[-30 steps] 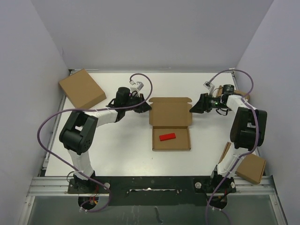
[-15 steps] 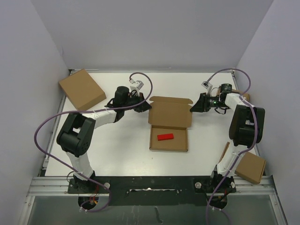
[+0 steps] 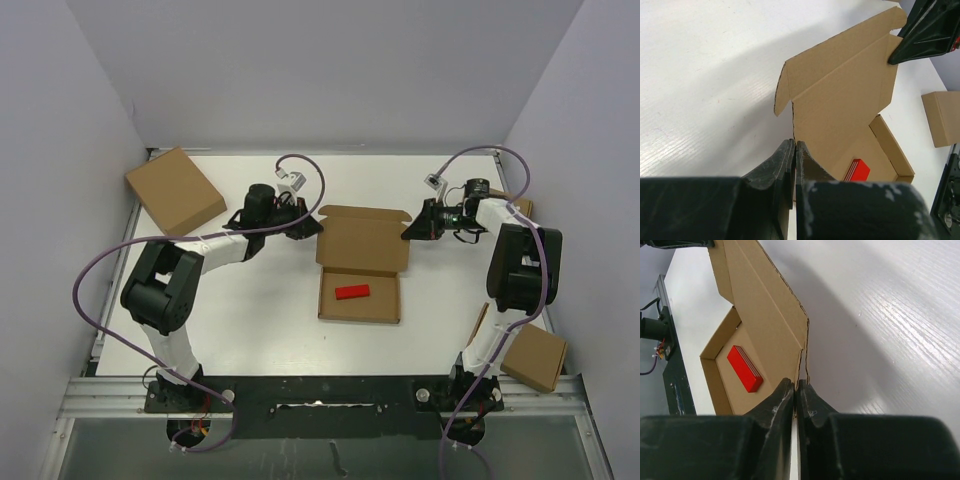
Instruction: Fold the paper box
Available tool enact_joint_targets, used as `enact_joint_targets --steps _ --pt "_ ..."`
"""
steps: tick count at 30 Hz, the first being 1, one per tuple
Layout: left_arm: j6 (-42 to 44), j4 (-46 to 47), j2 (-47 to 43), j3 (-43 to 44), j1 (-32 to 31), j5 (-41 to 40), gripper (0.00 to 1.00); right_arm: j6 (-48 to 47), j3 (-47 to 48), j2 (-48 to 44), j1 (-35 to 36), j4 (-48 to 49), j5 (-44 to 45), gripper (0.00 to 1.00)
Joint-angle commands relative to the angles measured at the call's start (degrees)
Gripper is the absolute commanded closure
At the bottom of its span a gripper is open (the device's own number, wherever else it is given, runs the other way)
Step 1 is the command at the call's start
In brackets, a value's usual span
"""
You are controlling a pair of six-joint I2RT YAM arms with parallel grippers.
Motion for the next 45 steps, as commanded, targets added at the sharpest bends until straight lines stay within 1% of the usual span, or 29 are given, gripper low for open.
enact_joint_targets --steps 1,2,4,8,10,14,17,20,24,30,33,35,37,39,42,45 --pt "-1.3 3.4 -4.2 1.3 0.6 3.3 1.0 -2.3 2.1 -3.1 0.6 -0.6 -1.7 0.98" --pt "-2.4 3.5 -4.0 1.5 1.0 4.2 0.99 -2.8 2.0 -3.9 0.6 -0.5 -1.4 1.0" --pt "-4.6 3.9 -3.7 1.7 2.0 6.4 0.94 -3.3 1.5 -5.2 0.6 -0.1 -0.7 1.0" --pt "-8.4 3.7 -3.3 2.1 4.2 11.2 0.79 -4.0 0.3 -7.3 0.7 1.0 -0.4 1.0" --pt "-9.2 3.0 -3.4 2.4 4.8 12.9 0.75 -4.1 0.3 -7.8 0.6 1.1 -0.7 1.0" --pt "-8.5 0.0 -3.7 3.5 5.0 14.5 0.68 -4.0 0.3 -8.1 0.7 1.1 -1.2 1.0" --pt "-6.8 -3.2 -3.9 4.3 5.0 13.6 0.61 -4.0 0.3 -8.2 0.7 1.0 -1.3 1.0" --pt "-4.5 -6.4 -3.8 5.7 4.7 11.9 0.57 -4.0 0.3 -8.2 0.9 0.9 -1.5 1.0" --pt "-1.8 -11.0 -2.4 8.7 4.2 9.8 0.57 -4.3 0.5 -8.1 1.1 0.6 -1.5 1.0" --pt "-0.5 -13.4 -0.3 11.6 3.7 9.7 0.58 -4.4 0.5 -8.2 1.3 0.5 -1.6 1.0" --pt "-0.5 -14.3 0.9 13.2 2.9 10.0 0.61 -4.4 0.6 -8.2 1.4 0.5 -1.6 1.0" --pt "-0.7 -14.6 1.5 13.9 2.5 9.8 0.66 -4.4 0.6 -8.2 1.4 0.5 -1.6 1.0" --pt "-1.1 -14.7 2.0 14.0 2.2 9.7 0.72 -4.4 0.5 -8.4 1.3 0.6 -1.5 1.0" --pt "-1.2 -15.4 2.4 14.4 2.0 9.5 0.75 -4.4 0.5 -8.4 1.4 0.5 -1.5 1.0" --pt "-0.2 -17.5 2.7 15.3 1.7 8.5 0.75 -4.3 0.5 -8.4 1.4 0.6 -1.6 1.0" --pt "0.8 -19.7 2.7 15.8 1.7 6.3 0.71 -4.3 0.5 -8.5 1.4 0.6 -1.6 1.0"
